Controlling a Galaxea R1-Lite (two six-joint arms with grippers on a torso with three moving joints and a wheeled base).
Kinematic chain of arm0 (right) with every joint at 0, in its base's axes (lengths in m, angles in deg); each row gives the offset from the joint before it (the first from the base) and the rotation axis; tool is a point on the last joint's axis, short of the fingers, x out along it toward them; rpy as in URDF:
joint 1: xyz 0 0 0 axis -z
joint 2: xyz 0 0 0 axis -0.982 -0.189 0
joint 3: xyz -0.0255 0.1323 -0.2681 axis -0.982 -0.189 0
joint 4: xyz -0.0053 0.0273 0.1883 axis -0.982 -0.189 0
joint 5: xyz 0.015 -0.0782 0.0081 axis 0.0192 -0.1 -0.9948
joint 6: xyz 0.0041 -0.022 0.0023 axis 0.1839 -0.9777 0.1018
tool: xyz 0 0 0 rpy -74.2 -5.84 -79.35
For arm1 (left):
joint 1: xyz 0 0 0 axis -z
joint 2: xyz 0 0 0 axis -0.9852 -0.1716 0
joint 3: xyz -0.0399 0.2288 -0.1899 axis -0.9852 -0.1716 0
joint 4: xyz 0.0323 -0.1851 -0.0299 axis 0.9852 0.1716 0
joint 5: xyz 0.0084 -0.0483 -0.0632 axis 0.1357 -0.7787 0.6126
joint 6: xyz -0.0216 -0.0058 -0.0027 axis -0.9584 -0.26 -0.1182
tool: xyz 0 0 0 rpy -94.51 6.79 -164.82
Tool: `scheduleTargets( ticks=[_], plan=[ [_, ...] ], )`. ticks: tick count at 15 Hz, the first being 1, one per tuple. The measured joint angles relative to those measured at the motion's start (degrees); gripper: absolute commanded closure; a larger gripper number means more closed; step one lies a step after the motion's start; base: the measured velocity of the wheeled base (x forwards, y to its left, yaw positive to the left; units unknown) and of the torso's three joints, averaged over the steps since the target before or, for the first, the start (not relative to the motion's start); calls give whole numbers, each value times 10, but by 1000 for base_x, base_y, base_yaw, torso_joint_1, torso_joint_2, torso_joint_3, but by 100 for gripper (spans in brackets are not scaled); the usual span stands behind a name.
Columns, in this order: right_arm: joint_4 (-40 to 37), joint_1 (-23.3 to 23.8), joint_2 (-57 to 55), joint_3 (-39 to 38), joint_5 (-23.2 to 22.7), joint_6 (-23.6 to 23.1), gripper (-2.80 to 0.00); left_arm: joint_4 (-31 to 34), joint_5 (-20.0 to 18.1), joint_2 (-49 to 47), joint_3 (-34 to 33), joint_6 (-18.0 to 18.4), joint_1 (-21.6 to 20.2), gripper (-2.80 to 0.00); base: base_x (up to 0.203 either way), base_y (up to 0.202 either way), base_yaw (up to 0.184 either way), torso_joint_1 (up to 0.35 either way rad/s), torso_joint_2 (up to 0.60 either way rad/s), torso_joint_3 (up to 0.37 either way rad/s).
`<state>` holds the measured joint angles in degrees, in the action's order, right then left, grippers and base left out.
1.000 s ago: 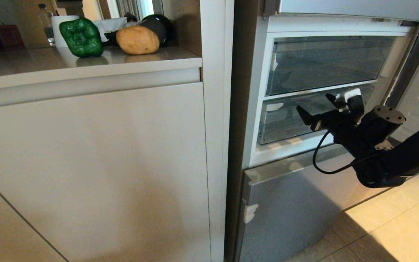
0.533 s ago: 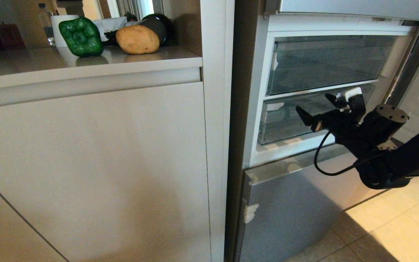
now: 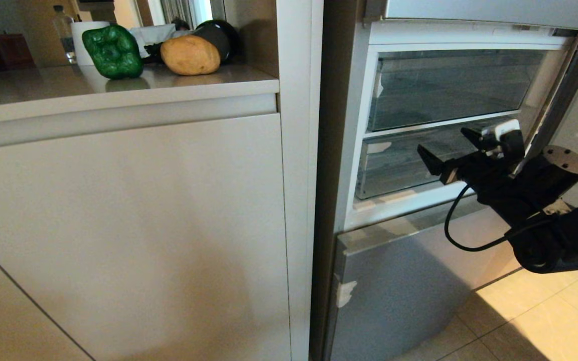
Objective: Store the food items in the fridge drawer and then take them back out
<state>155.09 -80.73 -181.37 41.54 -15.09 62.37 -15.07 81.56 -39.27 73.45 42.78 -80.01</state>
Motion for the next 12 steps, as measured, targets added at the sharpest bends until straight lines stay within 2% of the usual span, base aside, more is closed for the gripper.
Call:
scheduleTargets(
  ticks=[4,12],
  plan=[
    [-11,0,-13,-5,-1,0,-280,0,0,0,0,0,0,0,0,0,0,0,0,0],
    [-46,12,-59,79,0,0,-280,0,0,0,0,0,0,0,0,0,0,0,0,0]
  ],
)
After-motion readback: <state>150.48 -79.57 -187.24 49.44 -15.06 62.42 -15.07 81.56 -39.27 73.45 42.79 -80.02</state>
